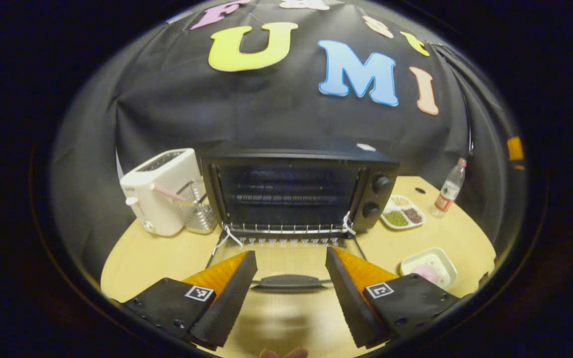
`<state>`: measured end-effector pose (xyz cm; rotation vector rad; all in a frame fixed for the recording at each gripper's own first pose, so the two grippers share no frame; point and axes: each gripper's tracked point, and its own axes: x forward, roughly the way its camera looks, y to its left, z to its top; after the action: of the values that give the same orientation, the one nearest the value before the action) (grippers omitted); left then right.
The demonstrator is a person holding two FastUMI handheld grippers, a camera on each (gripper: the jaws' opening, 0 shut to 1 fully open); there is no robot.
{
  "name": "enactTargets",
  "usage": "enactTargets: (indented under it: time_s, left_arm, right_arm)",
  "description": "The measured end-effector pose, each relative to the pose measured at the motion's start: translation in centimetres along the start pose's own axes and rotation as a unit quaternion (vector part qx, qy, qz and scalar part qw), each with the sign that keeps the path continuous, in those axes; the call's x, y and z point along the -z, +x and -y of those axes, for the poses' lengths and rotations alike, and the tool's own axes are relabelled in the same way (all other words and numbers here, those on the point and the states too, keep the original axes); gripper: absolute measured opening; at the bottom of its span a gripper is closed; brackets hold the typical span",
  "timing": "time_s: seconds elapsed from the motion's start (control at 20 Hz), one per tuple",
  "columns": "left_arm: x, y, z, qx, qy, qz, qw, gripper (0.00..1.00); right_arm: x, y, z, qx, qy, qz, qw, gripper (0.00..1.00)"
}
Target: Open the electric oven with the left hand, put the food in, and close the electric oven.
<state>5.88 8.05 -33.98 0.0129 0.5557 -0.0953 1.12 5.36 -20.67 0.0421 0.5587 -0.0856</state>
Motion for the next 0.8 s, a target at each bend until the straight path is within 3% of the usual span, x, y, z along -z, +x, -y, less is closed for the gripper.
enactTargets:
  time_s: [0.15, 0.2, 0.45, 0.55, 0.6, 0.65, 0.7, 0.8]
  left_arm:
    - [-5.1, -2.5, 1.2, 0.009, -0.007, 0.056, 0.998, 0.95]
    - [-6.7, -3.4, 1.6, 0.012, -0.008, 0.072, 0.997, 0.99]
    - [-13.2, -9.1, 2.7, 0.025, -0.017, 0.147, 0.989, 0.99]
    - [-15.1, -11.6, 2.7, 0.022, -0.013, 0.175, 0.984, 0.99]
    - [-16.0, -12.6, 2.3, 0.014, -0.007, 0.186, 0.982, 0.95]
    - [-16.5, -13.6, 2.1, 0.008, 0.001, 0.196, 0.981, 0.99]
    - [-17.1, -14.4, 2.1, 0.004, 0.003, 0.203, 0.979, 0.9]
    - [-17.7, -15.7, 2.0, -0.001, -0.004, 0.209, 0.978, 0.9]
  right_arm:
    - [4.1, 1.9, 1.5, -0.011, 0.005, -0.092, 0.996, 0.98]
    - [5.6, 2.3, 1.9, -0.015, 0.011, -0.124, 0.992, 0.98]
    - [11.5, 5.4, 3.4, -0.034, 0.038, -0.258, 0.965, 0.98]
    - [13.0, 6.7, 4.5, -0.027, 0.034, -0.289, 0.956, 0.99]
    - [13.6, 7.5, 4.5, -0.027, 0.035, -0.3, 0.953, 0.98]
    - [14.0, 8.4, 4.7, -0.026, 0.039, -0.306, 0.951, 0.98]
    - [14.3, 9.1, 5.1, -0.025, 0.043, -0.31, 0.949, 0.98]
    - [15.4, 10.4, 5.2, -0.023, 0.052, -0.325, 0.944, 0.98]
